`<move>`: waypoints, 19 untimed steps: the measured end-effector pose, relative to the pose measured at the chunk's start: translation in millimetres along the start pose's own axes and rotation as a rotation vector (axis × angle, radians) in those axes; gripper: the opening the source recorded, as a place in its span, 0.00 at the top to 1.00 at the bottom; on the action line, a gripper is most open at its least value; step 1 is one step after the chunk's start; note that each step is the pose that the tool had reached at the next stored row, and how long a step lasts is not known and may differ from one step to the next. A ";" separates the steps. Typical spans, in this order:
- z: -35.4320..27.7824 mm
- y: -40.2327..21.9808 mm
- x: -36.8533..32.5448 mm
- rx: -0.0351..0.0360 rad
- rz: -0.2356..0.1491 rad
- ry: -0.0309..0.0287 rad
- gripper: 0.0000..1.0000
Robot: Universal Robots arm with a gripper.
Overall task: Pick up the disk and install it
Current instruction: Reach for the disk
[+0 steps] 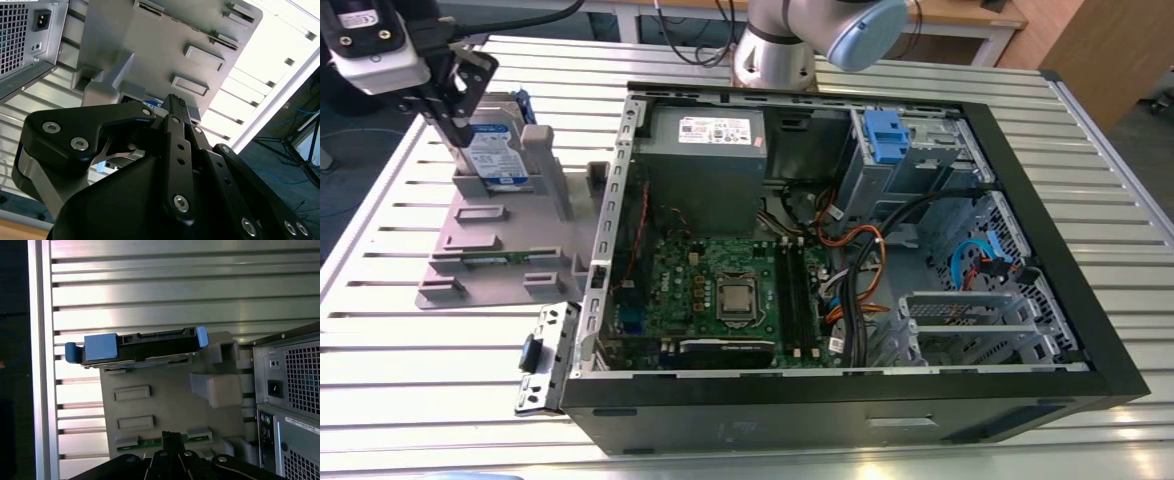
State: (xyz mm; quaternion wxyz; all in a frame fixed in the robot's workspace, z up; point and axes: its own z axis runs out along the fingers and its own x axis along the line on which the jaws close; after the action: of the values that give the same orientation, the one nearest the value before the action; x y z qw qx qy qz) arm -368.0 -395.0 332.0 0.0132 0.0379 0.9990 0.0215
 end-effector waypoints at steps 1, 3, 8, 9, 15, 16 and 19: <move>0.0 0.0 0.3 0.0000 0.000 0.0000 0.89; 0.0 -0.1 1.1 0.0000 0.000 -0.0001 0.89; 0.0 -0.2 2.9 0.0001 0.000 0.0000 0.89; 0.0 -0.3 3.2 0.0000 0.000 0.0000 0.89; 0.0 -0.4 5.3 0.0001 0.000 0.0000 0.89; 0.0 -0.4 5.6 0.0000 0.000 0.0000 0.89; 0.0 -0.5 6.5 0.0000 0.000 0.0000 0.89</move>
State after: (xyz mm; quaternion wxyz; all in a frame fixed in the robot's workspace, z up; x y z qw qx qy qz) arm -374.6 -395.0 331.9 0.0132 0.0379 0.9990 0.0215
